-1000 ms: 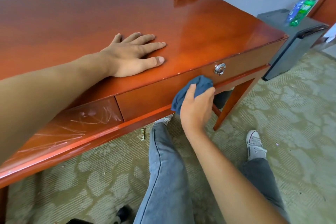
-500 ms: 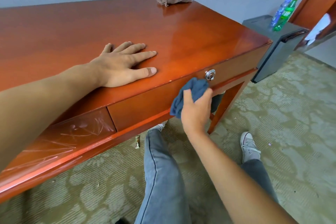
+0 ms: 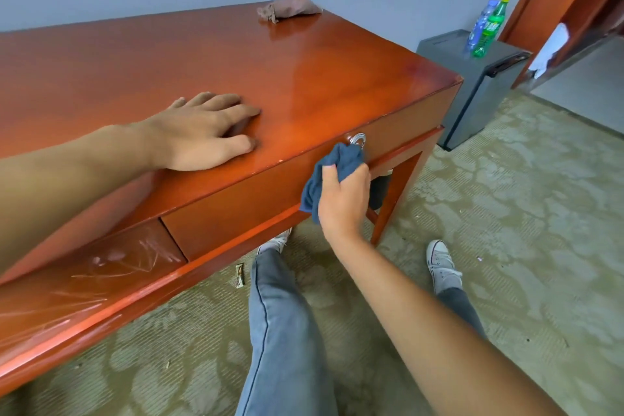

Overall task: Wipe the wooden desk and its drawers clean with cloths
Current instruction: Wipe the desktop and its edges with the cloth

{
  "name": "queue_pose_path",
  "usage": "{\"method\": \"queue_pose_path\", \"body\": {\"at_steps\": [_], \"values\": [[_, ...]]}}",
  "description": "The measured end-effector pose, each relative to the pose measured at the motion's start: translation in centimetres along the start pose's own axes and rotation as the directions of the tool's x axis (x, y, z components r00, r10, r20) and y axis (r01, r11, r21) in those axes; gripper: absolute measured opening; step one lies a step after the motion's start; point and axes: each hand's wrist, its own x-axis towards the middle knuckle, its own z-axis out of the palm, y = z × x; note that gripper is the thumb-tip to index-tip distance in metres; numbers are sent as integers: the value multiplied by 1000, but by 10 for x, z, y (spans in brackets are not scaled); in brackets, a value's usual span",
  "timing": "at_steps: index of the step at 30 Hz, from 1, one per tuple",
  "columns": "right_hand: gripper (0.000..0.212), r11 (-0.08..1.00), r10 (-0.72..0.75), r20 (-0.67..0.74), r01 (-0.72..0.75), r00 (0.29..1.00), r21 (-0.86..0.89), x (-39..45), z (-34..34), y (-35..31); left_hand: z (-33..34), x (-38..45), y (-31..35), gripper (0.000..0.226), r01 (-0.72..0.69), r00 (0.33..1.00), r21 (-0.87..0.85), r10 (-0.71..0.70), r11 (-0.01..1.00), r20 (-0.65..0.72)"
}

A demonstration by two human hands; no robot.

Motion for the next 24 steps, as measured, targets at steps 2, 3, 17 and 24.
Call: {"method": "queue_pose_path", "body": {"at_steps": [2, 3, 17, 24], "values": [[26, 982, 114, 13, -115, 993, 153, 28, -15, -1, -3, 14, 19, 78, -70, 997, 26, 70, 997, 14], [26, 979, 112, 50, -119, 992, 164, 35, -22, 0, -4, 23, 31, 70, -111, 994, 43, 110, 993, 18], [28, 927, -108, -52, 82, 993, -366, 186, -101, 80, -15, 135, 149, 68, -284, 955, 27, 280, 959, 97], [50, 867, 83, 386, 125, 919, -482, 194, -117, 177, -21, 197, 198, 84, -338, 937, 55, 331, 939, 114]]}}
